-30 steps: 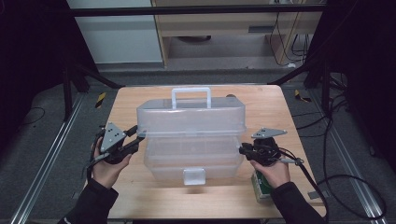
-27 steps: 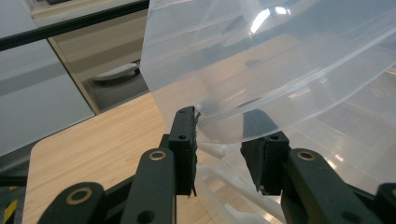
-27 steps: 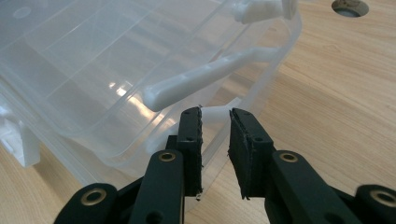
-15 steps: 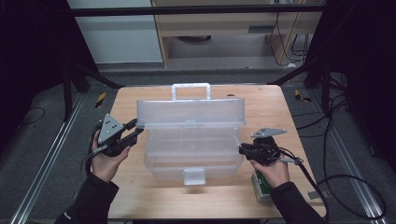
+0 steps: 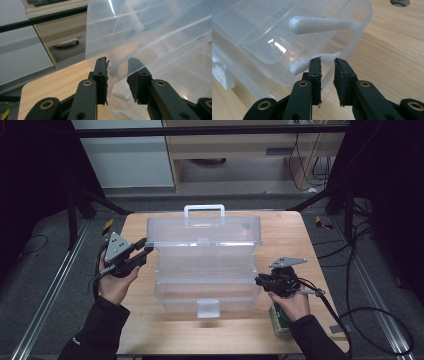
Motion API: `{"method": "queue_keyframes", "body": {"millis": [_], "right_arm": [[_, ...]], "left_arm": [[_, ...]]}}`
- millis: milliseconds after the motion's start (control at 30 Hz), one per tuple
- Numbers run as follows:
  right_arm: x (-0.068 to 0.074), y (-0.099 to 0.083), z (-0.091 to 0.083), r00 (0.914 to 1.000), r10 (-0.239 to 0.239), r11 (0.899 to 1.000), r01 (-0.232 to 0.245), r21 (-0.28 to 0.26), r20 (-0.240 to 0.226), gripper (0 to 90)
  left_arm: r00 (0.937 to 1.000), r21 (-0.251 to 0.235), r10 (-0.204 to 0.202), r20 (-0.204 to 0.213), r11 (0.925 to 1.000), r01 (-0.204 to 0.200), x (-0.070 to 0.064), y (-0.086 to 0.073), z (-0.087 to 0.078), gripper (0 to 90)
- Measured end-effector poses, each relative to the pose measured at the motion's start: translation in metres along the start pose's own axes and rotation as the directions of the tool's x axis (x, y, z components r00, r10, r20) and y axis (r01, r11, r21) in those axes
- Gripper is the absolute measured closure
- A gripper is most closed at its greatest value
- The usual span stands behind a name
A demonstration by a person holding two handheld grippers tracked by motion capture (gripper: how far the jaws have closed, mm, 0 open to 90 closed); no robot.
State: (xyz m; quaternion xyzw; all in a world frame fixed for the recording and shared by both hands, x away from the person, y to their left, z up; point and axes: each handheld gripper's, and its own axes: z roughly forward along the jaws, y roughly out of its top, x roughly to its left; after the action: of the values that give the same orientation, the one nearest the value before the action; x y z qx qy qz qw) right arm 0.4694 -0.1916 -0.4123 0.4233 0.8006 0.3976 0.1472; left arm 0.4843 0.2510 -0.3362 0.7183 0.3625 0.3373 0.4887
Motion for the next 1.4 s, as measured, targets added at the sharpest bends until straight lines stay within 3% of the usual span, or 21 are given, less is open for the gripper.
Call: {"method": "queue_keyframes", "body": {"millis": [767,1100,1400], "right_arm": [[0.002,0.0,0.0,1.0,0.002,1.0,-0.002,0.001,0.005,75.8],[0.002,0.0,0.0,1.0,0.001,1.0,-0.001,0.002,0.005,75.8],[0.002,0.0,0.0,1.0,-0.002,1.0,0.002,0.006,0.009,76.0]], "left_arm": [[0.9976,-0.001,-0.01,-0.069,1.0,0.01,0.021,0.033,0.035,75.5],[0.9967,-0.004,-0.045,-0.068,0.999,0.045,0.03,0.042,0.052,76.4],[0.9953,0.002,-0.042,-0.087,0.9991,0.042,0.035,0.048,0.064,78.5]]}}
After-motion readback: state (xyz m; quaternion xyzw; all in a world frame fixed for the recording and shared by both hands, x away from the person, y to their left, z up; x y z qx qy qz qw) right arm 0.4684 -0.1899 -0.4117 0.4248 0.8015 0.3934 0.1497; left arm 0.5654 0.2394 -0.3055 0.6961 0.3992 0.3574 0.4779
